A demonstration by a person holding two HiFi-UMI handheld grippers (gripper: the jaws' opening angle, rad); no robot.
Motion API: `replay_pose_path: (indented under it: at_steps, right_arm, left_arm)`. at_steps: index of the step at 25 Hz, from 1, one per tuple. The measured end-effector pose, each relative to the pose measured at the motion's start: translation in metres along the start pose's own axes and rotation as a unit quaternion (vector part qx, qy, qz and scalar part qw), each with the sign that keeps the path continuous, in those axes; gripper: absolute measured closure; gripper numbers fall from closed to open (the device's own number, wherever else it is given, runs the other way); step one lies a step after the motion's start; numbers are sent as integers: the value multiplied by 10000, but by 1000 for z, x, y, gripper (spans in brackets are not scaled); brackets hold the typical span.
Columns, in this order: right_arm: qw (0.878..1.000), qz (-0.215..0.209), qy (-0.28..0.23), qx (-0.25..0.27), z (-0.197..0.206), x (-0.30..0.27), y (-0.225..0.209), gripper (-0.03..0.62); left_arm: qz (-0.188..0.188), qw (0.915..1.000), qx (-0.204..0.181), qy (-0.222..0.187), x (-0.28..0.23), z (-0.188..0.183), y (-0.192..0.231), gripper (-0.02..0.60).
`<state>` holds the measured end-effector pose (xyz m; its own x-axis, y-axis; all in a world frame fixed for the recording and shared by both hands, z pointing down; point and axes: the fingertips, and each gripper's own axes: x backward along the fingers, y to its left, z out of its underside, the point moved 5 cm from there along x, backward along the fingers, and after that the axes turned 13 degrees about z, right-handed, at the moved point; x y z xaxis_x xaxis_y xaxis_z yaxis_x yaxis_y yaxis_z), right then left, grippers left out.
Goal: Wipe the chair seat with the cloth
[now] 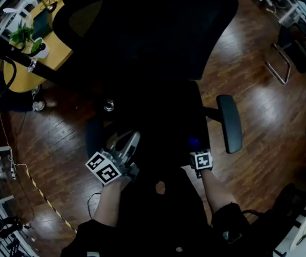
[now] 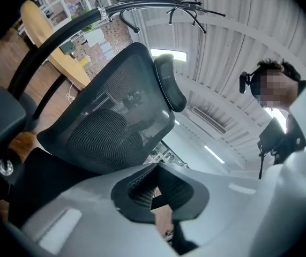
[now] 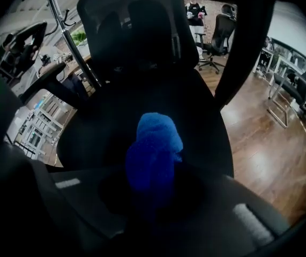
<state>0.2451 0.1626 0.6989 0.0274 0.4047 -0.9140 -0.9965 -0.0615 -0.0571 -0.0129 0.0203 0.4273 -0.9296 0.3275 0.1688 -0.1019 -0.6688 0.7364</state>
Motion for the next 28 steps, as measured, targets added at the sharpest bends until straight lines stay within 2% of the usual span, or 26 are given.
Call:
replay_pose_path:
  at_steps: [2,5,8,12,14,16,18,22,25,28]
  right_arm:
    - [9995,46,-266,146,-33,5,12,559]
    - [9963,-226,-669,497,-98,-16,46,559]
    - [9931,-660,-720,656,-150,-38,91,559]
    - [9845,-952,-851,1201,-226,-67,154,557]
    - [9801,-1197,-897,1308,-253,-91,187,559]
    - [9764,-1339,-934,1411,-266,-111,220,559]
    - [9743,-1312,-932,1578,-277,-124,246,557]
    - [9724,-1250,-879,1763,-293,-141,274,559]
    - [9782,-1043,-668,1666,-285,-154,263,559]
    - [9903,-841,-594,938,-279,-162,217,559]
  left_arm:
    - [-70,10000,-23,-42,5,-3,0,587]
    - [-213,9995,-1,-215,19,-6,10,586]
    - [-265,9990,116,-350,34,-2,11,586]
    - [-388,9978,198,-504,40,-12,14,587]
    - [-488,9965,203,-653,47,-14,22,586]
    - [-531,9955,195,-764,60,-9,27,586]
    - [-540,9948,196,-839,70,-5,30,586]
    - [-514,9949,204,-847,73,-7,33,586]
    - [-524,9951,213,-805,73,-9,34,586]
    - [-549,9957,194,-721,71,-11,39,586]
